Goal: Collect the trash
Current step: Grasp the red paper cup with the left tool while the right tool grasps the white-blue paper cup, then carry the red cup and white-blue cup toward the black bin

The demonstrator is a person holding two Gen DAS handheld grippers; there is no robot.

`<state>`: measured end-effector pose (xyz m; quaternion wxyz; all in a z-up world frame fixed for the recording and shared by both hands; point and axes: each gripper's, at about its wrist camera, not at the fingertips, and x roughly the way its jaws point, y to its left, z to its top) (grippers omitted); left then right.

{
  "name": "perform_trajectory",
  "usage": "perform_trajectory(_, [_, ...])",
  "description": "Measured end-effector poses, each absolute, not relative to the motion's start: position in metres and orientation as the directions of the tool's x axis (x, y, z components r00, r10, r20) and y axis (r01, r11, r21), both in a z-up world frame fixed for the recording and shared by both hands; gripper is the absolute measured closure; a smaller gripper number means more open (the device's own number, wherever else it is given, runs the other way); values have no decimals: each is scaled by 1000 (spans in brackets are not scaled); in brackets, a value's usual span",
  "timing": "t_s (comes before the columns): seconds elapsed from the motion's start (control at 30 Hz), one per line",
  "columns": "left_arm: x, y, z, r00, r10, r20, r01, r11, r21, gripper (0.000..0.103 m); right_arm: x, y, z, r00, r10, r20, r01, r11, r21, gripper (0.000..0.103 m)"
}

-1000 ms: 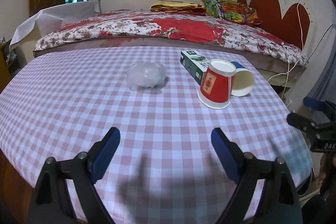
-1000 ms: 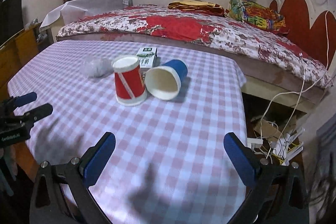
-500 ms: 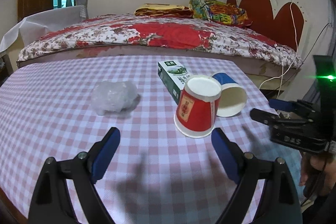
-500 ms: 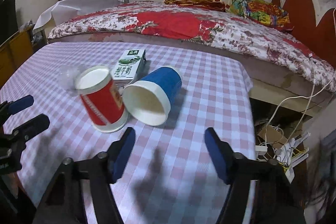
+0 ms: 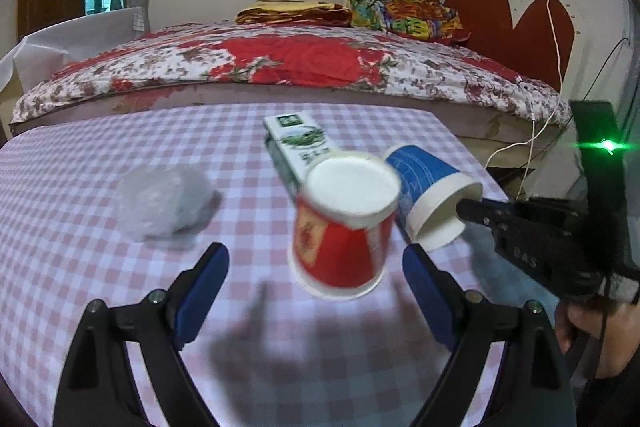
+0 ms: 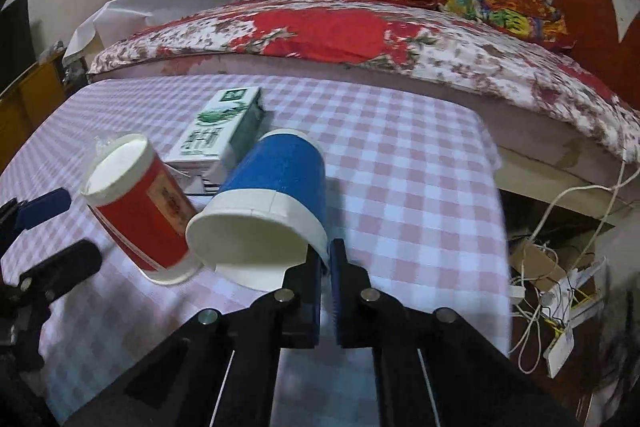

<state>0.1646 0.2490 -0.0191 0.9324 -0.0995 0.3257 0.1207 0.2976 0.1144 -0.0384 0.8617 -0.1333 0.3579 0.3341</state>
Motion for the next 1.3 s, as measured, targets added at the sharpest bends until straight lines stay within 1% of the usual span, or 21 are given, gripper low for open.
perform_trajectory(0.2, [182,245,-18,766,170,-620,-300,948,-110,15,306,99,-37,550,454,-701,-625,781,15,99])
perform_trajectory(0.23, [184,248,-19,763,169,-624,-303,946,-115,18,308,95,-36,554,450,-701,-613,790,22,99])
perform_trajectory(0.3, [187,250,-21,763,156,-627,-297,946,-127,31,310,88,-36,559,445,-700,-594,804,37,99])
perform_trajectory(0.33, [188,252,-22,768,133,-627,-281,949,-143,43,310,86,-36,558,447,-699,-589,807,45,99])
perform_trajectory(0.77, [170,237,-12,770,152,-619,-273,956,-104,44,289,62,-29,563,463,-684,-584,809,67,99])
perform_trajectory(1.13, [145,215,8,796,124,-592,-233,966,-111,44,256,37,-9,581,489,-650,-582,808,87,100])
perform_trajectory(1.3, [133,206,17,807,121,-579,-221,969,-106,44,239,23,2,609,494,-621,-572,816,89,100])
